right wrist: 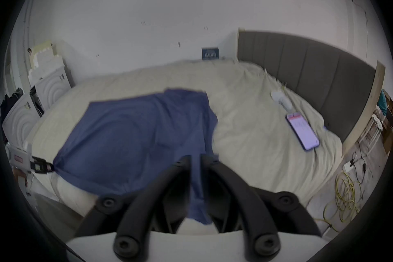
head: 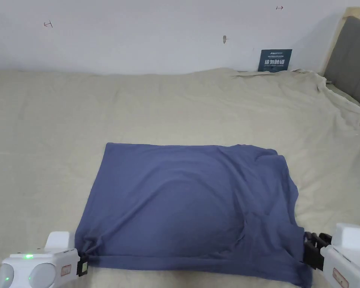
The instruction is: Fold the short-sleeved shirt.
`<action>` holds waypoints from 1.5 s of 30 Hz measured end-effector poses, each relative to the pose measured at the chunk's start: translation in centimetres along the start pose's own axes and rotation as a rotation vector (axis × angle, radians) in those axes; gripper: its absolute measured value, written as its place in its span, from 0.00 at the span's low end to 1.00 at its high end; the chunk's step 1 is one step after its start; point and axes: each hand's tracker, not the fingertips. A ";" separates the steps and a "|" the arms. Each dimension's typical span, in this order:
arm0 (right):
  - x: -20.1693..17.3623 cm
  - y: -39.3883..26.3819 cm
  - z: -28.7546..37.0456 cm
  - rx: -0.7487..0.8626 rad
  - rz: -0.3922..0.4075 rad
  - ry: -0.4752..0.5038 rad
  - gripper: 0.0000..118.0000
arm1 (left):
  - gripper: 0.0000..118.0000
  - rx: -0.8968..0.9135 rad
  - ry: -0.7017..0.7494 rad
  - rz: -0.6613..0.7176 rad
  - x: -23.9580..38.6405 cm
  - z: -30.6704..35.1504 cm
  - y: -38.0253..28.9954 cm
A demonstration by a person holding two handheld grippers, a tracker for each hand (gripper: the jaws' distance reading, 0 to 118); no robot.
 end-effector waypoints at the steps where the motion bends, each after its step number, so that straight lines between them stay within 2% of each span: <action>1: 0.3 -0.7 -0.6 -0.023 -0.015 0.001 0.67 | 0.04 0.007 -0.002 0.001 0.0 0.2 0.1; 2: 0.6 -1.4 -1.1 -0.058 -0.025 0.002 0.72 | 0.04 0.009 -0.006 0.005 -0.1 0.3 0.1; 8: 1.2 -4.8 -3.7 -0.170 -0.040 -0.007 0.72 | 0.04 0.015 -0.012 0.012 -0.1 0.5 0.2; 13: 0.3 -5.8 -4.5 -0.185 -0.031 -0.006 0.70 | 0.04 0.016 -0.014 0.012 -0.3 0.5 0.2; 14: 0.3 -5.8 -4.7 -0.188 -0.029 -0.004 0.64 | 0.04 0.016 -0.013 0.011 -0.3 0.5 0.1; 15: 0.2 -5.8 -4.6 -0.183 -0.027 -0.001 0.52 | 0.04 0.017 -0.013 0.012 -0.2 0.5 0.2; 16: 0.1 -5.8 -4.6 -0.177 -0.025 0.000 0.29 | 0.04 0.016 -0.014 0.014 -0.2 0.5 0.2; 17: -0.3 -5.6 -4.5 -0.173 -0.019 0.000 0.11 | 0.04 0.017 -0.016 0.016 -0.3 0.5 0.2; 18: -0.4 -5.6 -4.4 -0.166 -0.011 0.001 0.03 | 0.04 0.017 -0.016 0.016 -0.3 0.5 0.2; 25: -1.0 -3.6 -1.8 -0.095 0.029 0.007 0.02 | 0.04 0.046 -0.043 0.068 -1.0 1.1 0.9; 32: -2.2 2.2 -0.2 0.023 0.027 0.033 0.03 | 0.04 0.098 -0.073 0.110 -1.7 1.6 5.1; 37: -1.6 6.0 -3.0 0.047 0.034 0.028 0.03 | 0.04 0.126 -0.065 0.097 -1.4 0.5 9.4; 45: -1.3 9.1 -10.7 -0.047 0.032 -0.006 0.03 | 0.04 0.097 -0.042 0.043 0.0 -4.9 15.5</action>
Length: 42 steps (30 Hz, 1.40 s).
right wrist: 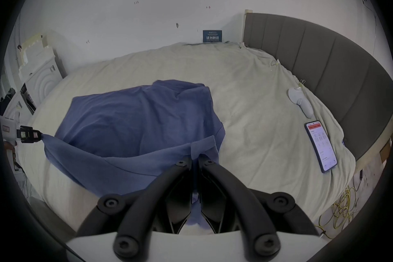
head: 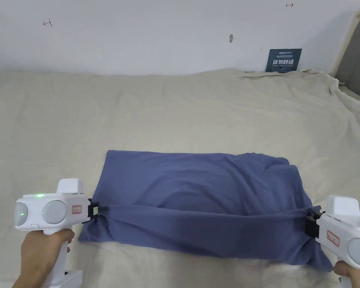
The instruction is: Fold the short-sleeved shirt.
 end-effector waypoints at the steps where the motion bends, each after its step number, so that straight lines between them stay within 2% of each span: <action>1: 0.1 0.2 -0.9 -0.007 -0.004 -0.001 0.03 | 0.04 -0.011 0.008 -0.015 0.2 -0.9 0.4; 7: 0.2 1.2 -6.3 -0.095 0.033 -0.038 0.03 | 0.04 -0.092 0.053 -0.084 1.4 -6.1 1.5; 10: -0.2 0.8 -8.1 -0.151 0.016 -0.049 0.03 | 0.04 -0.155 0.078 -0.111 1.9 -8.6 1.3; 14: -0.3 -0.4 -9.8 -0.211 0.020 -0.064 0.03 | 0.05 -0.166 0.097 -0.112 2.5 -9.0 1.4; 15: -0.4 -0.5 -9.8 -0.213 0.021 -0.065 0.03 | 0.09 -0.171 0.102 -0.122 2.7 -8.9 1.5; 17: -1.2 -0.5 -8.7 -0.208 0.024 -0.069 0.08 | 0.27 -0.169 0.098 -0.150 2.8 -8.3 1.5; 18: -1.3 -0.3 -8.2 -0.199 0.026 -0.063 0.16 | 0.42 -0.166 0.098 -0.152 2.8 -7.9 1.6; 19: -1.4 0.0 -7.6 -0.191 0.025 -0.063 0.26 | 0.60 -0.165 0.095 -0.152 2.8 -7.6 1.8; 20: -1.0 0.2 -7.4 -0.174 0.020 -0.063 0.31 | 0.66 -0.160 0.091 -0.146 2.7 -7.3 1.9; 21: -0.9 0.5 -6.7 -0.153 0.010 -0.052 0.31 | 0.66 -0.143 0.089 -0.138 2.5 -6.8 2.0; 22: -0.8 0.9 -5.9 -0.130 -0.005 -0.041 0.54 | 0.84 -0.118 0.094 -0.126 2.4 -6.2 2.0; 23: -0.8 1.3 -4.9 -0.098 -0.015 -0.032 0.65 | 0.91 -0.078 0.104 -0.104 2.3 -5.4 2.2; 24: -1.1 1.7 -3.4 -0.061 -0.018 -0.029 0.71 | 0.91 -0.045 0.096 -0.094 2.3 -4.4 2.4; 25: -1.2 2.1 -2.3 -0.027 -0.015 -0.029 0.72 | 0.92 -0.024 0.082 -0.088 2.2 -3.5 2.6; 29: -1.2 3.6 2.4 0.085 0.016 -0.012 0.72 | 0.92 0.076 0.012 -0.066 2.0 1.2 2.9; 35: -1.9 3.8 9.7 0.275 0.033 0.009 0.72 | 0.92 0.212 -0.007 -0.045 1.8 7.6 2.0; 38: -2.0 2.8 12.2 0.343 0.028 0.008 0.71 | 0.88 0.314 -0.001 -0.012 1.9 9.9 0.3; 39: -2.1 2.3 12.9 0.355 0.032 -0.002 0.71 | 0.83 0.348 -0.013 -0.011 1.8 10.6 -0.4; 40: -2.2 1.9 13.4 0.367 0.041 -0.014 0.68 | 0.71 0.387 -0.009 -0.009 1.8 11.2 -1.3; 41: -2.2 1.4 14.0 0.376 0.048 -0.017 0.61 | 0.60 0.411 -0.003 -0.012 1.9 11.7 -2.1; 42: -2.3 1.0 14.4 0.385 0.055 -0.021 0.50 | 0.45 0.421 0.009 -0.016 2.1 11.9 -2.8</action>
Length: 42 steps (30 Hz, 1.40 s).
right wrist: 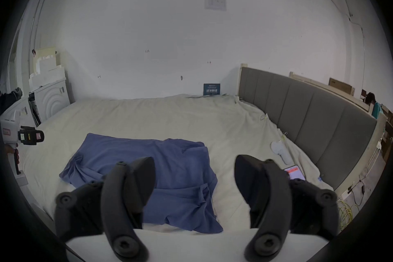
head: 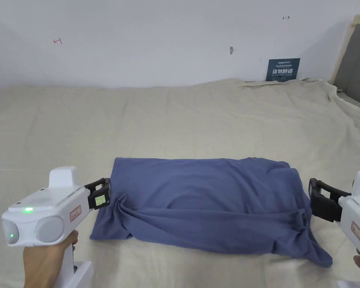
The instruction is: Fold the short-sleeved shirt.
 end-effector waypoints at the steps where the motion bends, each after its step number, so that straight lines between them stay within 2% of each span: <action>1: -0.1 -0.2 0.5 0.007 -0.001 -0.003 0.26 | 0.22 0.011 0.012 -0.017 0.2 0.4 -0.5; 2: -0.2 -0.5 0.8 0.018 -0.001 -0.006 0.06 | 0.10 0.022 0.015 -0.036 0.3 0.9 -1.1; 3: -0.3 -0.7 1.2 0.027 0.003 -0.011 0.01 | 0.03 0.025 0.012 -0.041 0.4 1.2 -1.4; 6: 0.0 -1.3 1.3 0.036 0.023 0.003 0.00 | 0.00 0.008 -0.023 -0.030 0.4 1.7 -2.3; 17: 0.4 -1.7 0.3 0.016 -0.004 0.016 0.00 | 0.00 -0.096 -0.021 -0.064 0.9 0.0 -2.3; 23: -0.6 -1.5 0.1 -0.004 -0.007 0.025 0.00 | 0.02 -0.311 -0.042 -0.065 0.0 -5.5 -1.7; 24: -0.7 -1.5 -0.1 -0.007 -0.008 0.026 0.00 | 0.07 -0.359 -0.043 -0.055 -0.3 -6.5 -1.8; 25: -0.7 -1.6 -0.2 -0.011 -0.006 0.025 0.00 | 0.20 -0.409 -0.031 -0.044 -0.7 -7.8 -1.8; 26: -0.7 -1.7 -0.4 -0.016 -0.005 0.025 0.00 | 0.38 -0.447 -0.040 -0.026 -1.0 -8.8 -2.0; 28: -0.7 -1.8 -0.8 -0.028 -0.003 0.028 0.00 | 0.79 -0.486 -0.042 0.003 -1.6 -10.4 -2.6; 29: -0.7 -1.9 -1.0 -0.033 -0.004 0.028 0.00 | 0.86 -0.505 -0.040 0.012 -1.9 -11.3 -2.9; 34: -0.1 -2.7 -2.1 -0.062 -0.009 0.026 0.00 | 0.84 -0.587 0.002 0.006 -2.7 -14.1 -5.0; 35: -0.1 -2.8 -2.3 -0.069 -0.011 0.026 0.00 | 0.80 -0.598 0.014 0.007 -2.9 -14.6 -5.4; 37: 0.1 -3.1 -2.6 -0.081 -0.013 0.024 0.00 | 0.66 -0.610 0.032 0.013 -3.2 -15.1 -6.3; 39: 0.4 -3.5 -3.0 -0.092 -0.017 0.024 0.00 | 0.63 -0.635 0.034 0.029 -3.4 -15.4 -6.9; 40: 0.5 -3.6 -3.1 -0.097 -0.018 0.024 0.00 | 0.54 -0.647 0.029 0.027 -3.3 -15.3 -7.2; 42: 0.4 -3.7 -3.3 -0.111 -0.019 0.025 0.00 | 0.49 -0.629 0.041 -0.010 -3.0 -15.1 -7.8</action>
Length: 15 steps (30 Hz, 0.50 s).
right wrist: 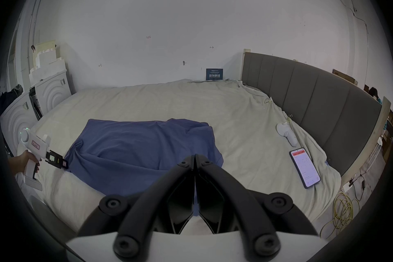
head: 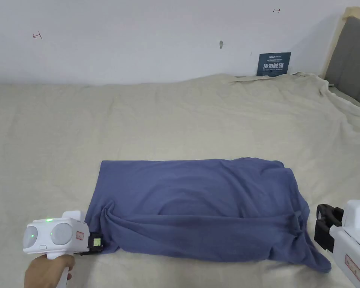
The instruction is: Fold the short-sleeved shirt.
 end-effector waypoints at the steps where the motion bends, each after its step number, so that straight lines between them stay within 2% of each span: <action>1: 0.1 -0.1 -0.2 -0.009 -0.004 0.002 0.00 | 0.45 0.003 0.006 -0.006 0.1 0.1 0.0; 2: 0.3 -0.2 -0.4 -0.019 -0.012 0.004 0.00 | 0.35 0.001 0.013 -0.012 0.4 0.2 0.0; 3: 0.4 -0.3 -0.7 -0.030 -0.021 0.005 0.00 | 0.14 0.017 0.003 -0.041 0.4 0.6 0.0; 4: 0.5 -0.4 -1.0 -0.039 -0.028 0.006 0.00 | 0.04 0.031 -0.040 -0.041 0.4 0.8 0.1; 6: 0.9 -0.8 -1.9 -0.070 -0.043 0.001 0.00 | 0.04 0.018 -0.032 -0.038 0.6 1.1 0.1; 9: 1.6 -1.8 -3.9 -0.150 -0.077 -0.011 0.02 | 0.04 0.089 -0.025 -0.034 0.4 2.7 0.1; 10: 1.8 -2.3 -4.6 -0.169 -0.080 -0.017 0.10 | 0.03 0.109 -0.048 -0.022 0.2 3.0 0.4; 11: 2.0 -2.8 -5.4 -0.202 -0.091 -0.022 0.22 | 0.04 0.108 -0.062 -0.016 0.0 3.5 0.5; 12: 2.1 -3.3 -6.1 -0.234 -0.100 -0.016 0.37 | 0.04 0.117 -0.072 -0.016 -0.1 4.1 0.6; 13: 2.2 -3.8 -6.9 -0.267 -0.106 -0.004 0.57 | 0.03 0.131 -0.075 -0.021 -0.1 4.5 0.6; 14: 2.3 -4.2 -7.7 -0.302 -0.115 0.009 0.65 | 0.03 0.137 -0.073 -0.025 0.0 5.1 0.7; 15: 2.4 -4.7 -8.4 -0.330 -0.120 0.004 0.67 | 0.03 0.143 -0.075 -0.027 -0.1 5.4 0.7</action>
